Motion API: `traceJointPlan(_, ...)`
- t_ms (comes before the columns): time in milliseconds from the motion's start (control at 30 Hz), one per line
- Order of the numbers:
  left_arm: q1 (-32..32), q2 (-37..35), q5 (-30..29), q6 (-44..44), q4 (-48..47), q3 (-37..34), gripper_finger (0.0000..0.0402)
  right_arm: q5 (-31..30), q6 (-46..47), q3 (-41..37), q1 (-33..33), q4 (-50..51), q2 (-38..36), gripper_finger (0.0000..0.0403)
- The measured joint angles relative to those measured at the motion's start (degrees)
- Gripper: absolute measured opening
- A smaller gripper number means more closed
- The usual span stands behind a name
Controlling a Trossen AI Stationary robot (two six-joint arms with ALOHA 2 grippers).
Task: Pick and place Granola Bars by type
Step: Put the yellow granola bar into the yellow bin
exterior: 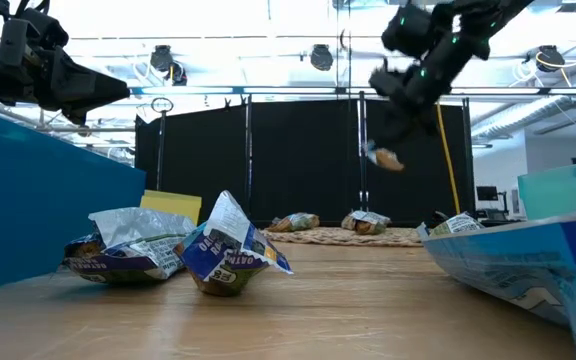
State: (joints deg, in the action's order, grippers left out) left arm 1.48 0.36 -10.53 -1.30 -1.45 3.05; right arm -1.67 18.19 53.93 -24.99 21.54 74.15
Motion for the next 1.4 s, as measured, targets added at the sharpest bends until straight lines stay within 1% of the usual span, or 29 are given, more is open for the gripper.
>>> traceJointPlan(233, 0.0, 0.0, 0.0, 0.0, 0.0, 0.0, 0.0093, 1.2, -12.4, -0.1, 5.2, -14.0, -1.4, 0.0000)
traceJointPlan(300, 0.0, 0.0, 0.0, 0.0, 0.0, 0.0, 0.0093, 5.0, -16.6, -1.9, 6.4, -20.4, -1.4, 0.0000)
traceJointPlan(367, 0.0, 0.0, 0.0, 0.0, 0.1, 0.0, 0.0093, 10.8, -20.1, -5.4, 7.5, -29.2, -1.4, 0.0000)
traceJointPlan(433, 0.0, 0.0, 0.0, 0.0, 0.2, 0.0, 0.0093, 17.9, -22.3, -10.0, 8.0, -39.7, -1.3, 0.0000)
traceJointPlan(500, 0.0, 0.0, 0.0, 0.0, 1.5, 0.0, 0.0093, 23.4, -22.5, -14.9, 7.9, -51.4, -1.0, 0.0000)
traceJointPlan(633, 0.0, 0.0, 0.0, 0.0, 4.9, 0.0, 0.0093, 27.3, -20.5, -23.2, 7.8, -73.0, 1.6, 0.0000)
traceJointPlan(667, 0.0, 0.0, 0.0, -0.1, 6.0, 0.0, 0.0093, 27.9, -20.0, -24.2, 7.8, -77.2, 2.4, 0.0000)
traceJointPlan(733, 0.0, 0.0, 0.3, -1.5, 7.3, 0.0, 0.0093, 30.4, -19.1, -25.4, 7.8, -82.4, 3.7, 0.0000)
traceJointPlan(800, 0.0, 0.0, 0.4, -2.2, 8.5, 0.0, 0.0093, 31.9, -19.0, -25.5, 7.9, -83.9, 5.0, 0.0000)
traceJointPlan(933, 0.0, 0.4, 0.1, 0.2, 11.5, 0.0, 0.0093, 32.1, -19.4, -22.9, 8.2, -84.4, 8.2, 0.0000)
traceJointPlan(1000, 0.0, 0.6, 0.2, -1.7, 14.6, 0.0, 0.0093, 34.0, -19.5, -20.8, 8.2, -83.9, 10.2, 0.0000)
traceJointPlan(1100, 0.0, 0.8, -0.4, -5.8, 15.1, 0.0, 0.0093, 36.8, -20.0, -17.7, 8.2, -81.6, 13.2, 0.0000)
traceJointPlan(1167, 0.0, 1.1, -2.8, -6.9, 14.7, 0.0, 0.0093, 36.9, -20.7, -16.7, 8.2, -81.1, 14.5, 0.0000)
traceJointPlan(1233, 0.0, 1.6, -6.6, -6.6, 14.8, 0.0, 0.0093, 36.4, -21.0, -16.1, 8.1, -81.2, 15.2, 0.0000)
traceJointPlan(1333, 0.0, 2.4, -10.4, -5.4, 15.6, 0.0, 0.0093, 36.4, -21.1, -16.1, 7.8, -81.1, 15.5, 0.0000)
traceJointPlan(1400, 0.0, 3.3, -13.6, -5.6, 18.1, 0.0, 0.0093, 36.4, -21.2, -16.1, 7.7, -81.1, 15.7, 0.0000)
